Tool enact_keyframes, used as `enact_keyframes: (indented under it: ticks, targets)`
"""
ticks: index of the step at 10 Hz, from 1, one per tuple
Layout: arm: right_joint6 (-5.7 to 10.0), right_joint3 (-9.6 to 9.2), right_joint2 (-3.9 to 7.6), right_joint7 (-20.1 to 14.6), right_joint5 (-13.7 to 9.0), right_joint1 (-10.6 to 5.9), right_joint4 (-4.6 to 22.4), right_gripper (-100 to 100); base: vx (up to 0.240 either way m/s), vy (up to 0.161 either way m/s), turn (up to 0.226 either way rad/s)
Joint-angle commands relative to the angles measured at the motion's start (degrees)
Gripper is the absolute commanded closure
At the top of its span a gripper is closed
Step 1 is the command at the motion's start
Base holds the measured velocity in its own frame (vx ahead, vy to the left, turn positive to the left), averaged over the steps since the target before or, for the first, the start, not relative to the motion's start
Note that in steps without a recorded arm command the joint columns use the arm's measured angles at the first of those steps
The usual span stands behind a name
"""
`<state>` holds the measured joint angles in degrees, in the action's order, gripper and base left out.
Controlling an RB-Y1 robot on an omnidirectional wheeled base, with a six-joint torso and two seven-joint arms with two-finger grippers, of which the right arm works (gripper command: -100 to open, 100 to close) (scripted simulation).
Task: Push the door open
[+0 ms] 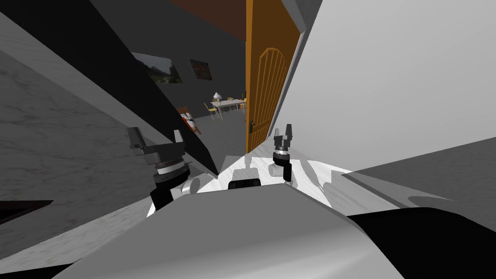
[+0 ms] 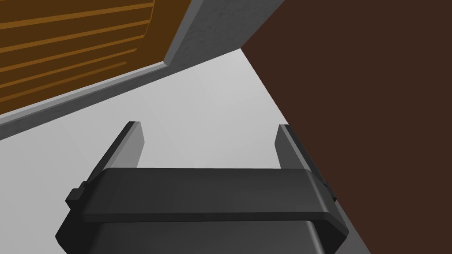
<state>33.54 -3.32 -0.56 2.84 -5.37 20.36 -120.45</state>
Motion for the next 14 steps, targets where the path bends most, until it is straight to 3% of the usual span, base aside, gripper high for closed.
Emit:
enact_keyframes:
  ticks: [1,4,5,7,10,12,13,14]
  targets:
    - [-0.03,-0.09,0.55,-0.6,0.2,-1.89,2.9,-100,0.059,-0.103,0.086]
    - [-0.45,-0.40,1.53,-1.7,0.7,-5.29,8.9,-100,0.054,-0.096,0.095]
    - [-0.45,-0.40,1.53,-1.7,0.7,-5.29,9.2,-100,0.042,-0.062,0.033]
    - [-0.75,-0.63,2.18,-2.5,1.0,-7.77,13.0,-100,0.034,-0.073,0.084]
    - [-0.92,-0.75,2.50,-3.0,1.2,-9.10,15.9,-100,0.035,-0.058,0.052]
    - [-1.25,-1.00,3.14,-3.9,1.5,-11.79,19.8,-100,0.037,-0.069,0.104]
    - [-1.25,-1.00,3.14,-3.9,1.5,-11.79,20.5,-100,0.040,-0.065,0.043]
    - [-1.42,-1.13,3.44,-4.4,1.7,-13.21,22.6,-100,0.039,-0.075,0.066]
